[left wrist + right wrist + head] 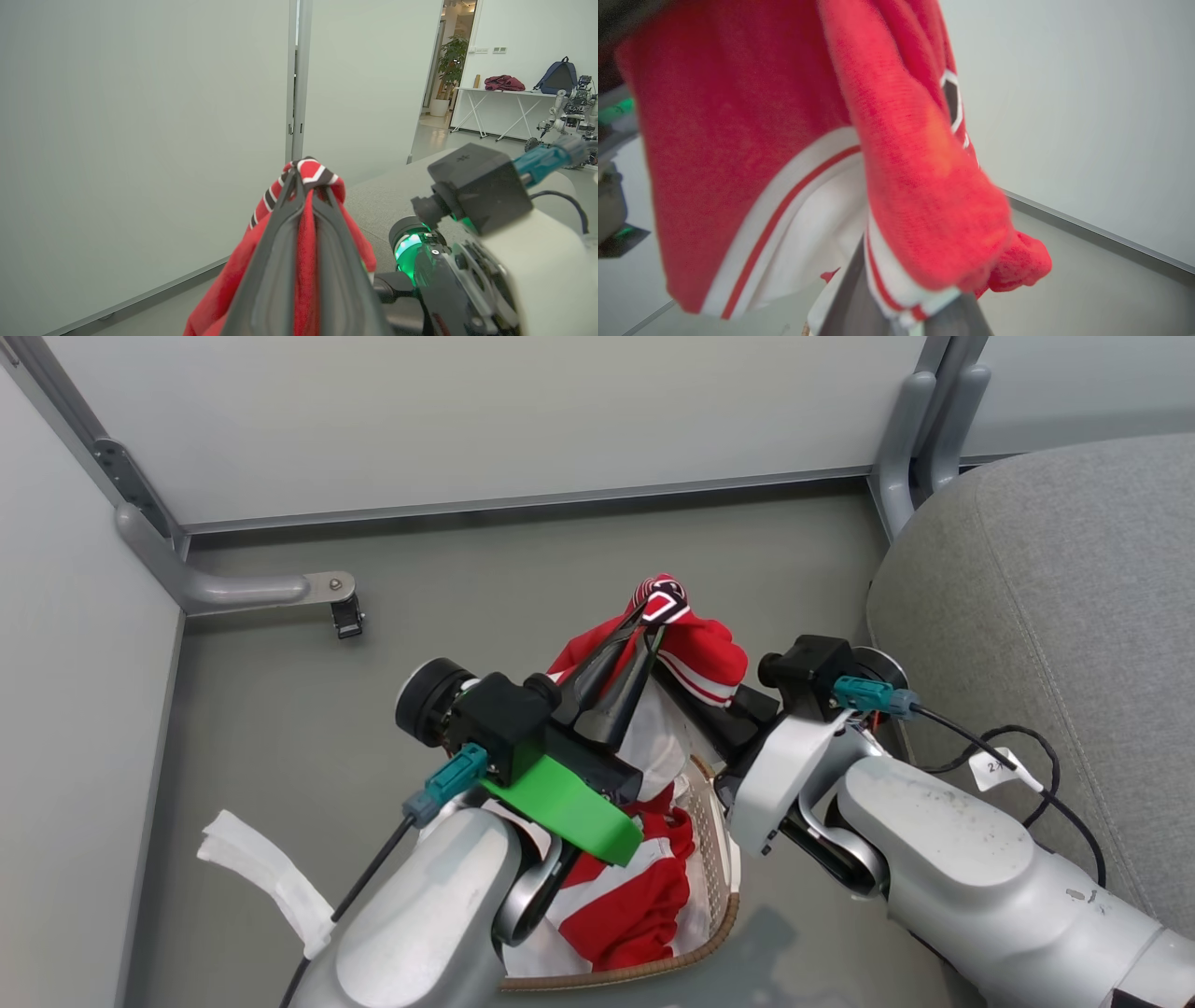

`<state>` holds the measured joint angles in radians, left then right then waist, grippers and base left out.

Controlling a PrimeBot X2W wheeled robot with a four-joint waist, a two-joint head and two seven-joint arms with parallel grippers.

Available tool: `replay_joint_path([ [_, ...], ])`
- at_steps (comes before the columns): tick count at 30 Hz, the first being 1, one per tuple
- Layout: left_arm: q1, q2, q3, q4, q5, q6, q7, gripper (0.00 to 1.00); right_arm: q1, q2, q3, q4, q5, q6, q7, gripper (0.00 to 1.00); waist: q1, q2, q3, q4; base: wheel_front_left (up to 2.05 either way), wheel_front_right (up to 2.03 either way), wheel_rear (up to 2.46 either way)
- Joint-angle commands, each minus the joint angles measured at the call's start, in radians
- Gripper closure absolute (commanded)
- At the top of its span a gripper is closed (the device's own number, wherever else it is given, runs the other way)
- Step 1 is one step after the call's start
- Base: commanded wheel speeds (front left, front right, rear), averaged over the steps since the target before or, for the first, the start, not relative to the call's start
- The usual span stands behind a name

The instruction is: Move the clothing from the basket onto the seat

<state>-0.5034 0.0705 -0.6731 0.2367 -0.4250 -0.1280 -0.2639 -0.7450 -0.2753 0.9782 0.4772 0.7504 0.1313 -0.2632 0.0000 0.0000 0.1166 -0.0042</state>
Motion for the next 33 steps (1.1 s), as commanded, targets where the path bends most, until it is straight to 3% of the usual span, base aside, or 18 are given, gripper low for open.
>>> replay_joint_path([
  [1,-0.011,0.003,0.012,0.004,0.004,-0.005,-0.001,1.0,0.023,-0.001,-0.017,0.002,-0.006,-0.001,-0.002,1.0,0.0,0.0,0.0,-0.002,0.0,0.0,0.0],
  [5,0.003,0.003,0.039,0.013,0.025,-0.005,-0.001,1.0,0.054,0.006,-0.059,-0.012,-0.029,-0.001,-0.002,1.0,0.0,0.0,-0.001,-0.016,0.0,0.0,0.0],
  [6,0.009,0.003,0.042,0.018,0.031,-0.005,-0.001,0.75,0.063,0.007,-0.07,-0.016,-0.035,-0.001,-0.002,1.0,0.0,0.0,-0.001,-0.022,0.0,0.0,0.0],
  [8,0.018,0.003,0.05,0.026,0.039,-0.004,-0.001,0.0,0.079,0.012,-0.096,-0.031,-0.044,-0.001,-0.002,1.0,0.0,0.0,0.0,-0.038,0.0,0.0,0.0],
  [19,0.053,0.014,0.095,0.038,0.098,-0.004,-0.001,0.0,0.166,0.037,-0.24,-0.096,-0.108,-0.001,-0.002,1.0,0.0,0.0,0.026,-0.225,0.0,0.0,0.0],
  [33,0.078,0.029,0.073,0.034,0.107,-0.004,0.0,0.0,0.275,0.064,-0.369,-0.164,-0.159,-0.001,-0.002,1.0,0.0,0.0,0.067,-0.489,0.0,0.0,0.0],
])
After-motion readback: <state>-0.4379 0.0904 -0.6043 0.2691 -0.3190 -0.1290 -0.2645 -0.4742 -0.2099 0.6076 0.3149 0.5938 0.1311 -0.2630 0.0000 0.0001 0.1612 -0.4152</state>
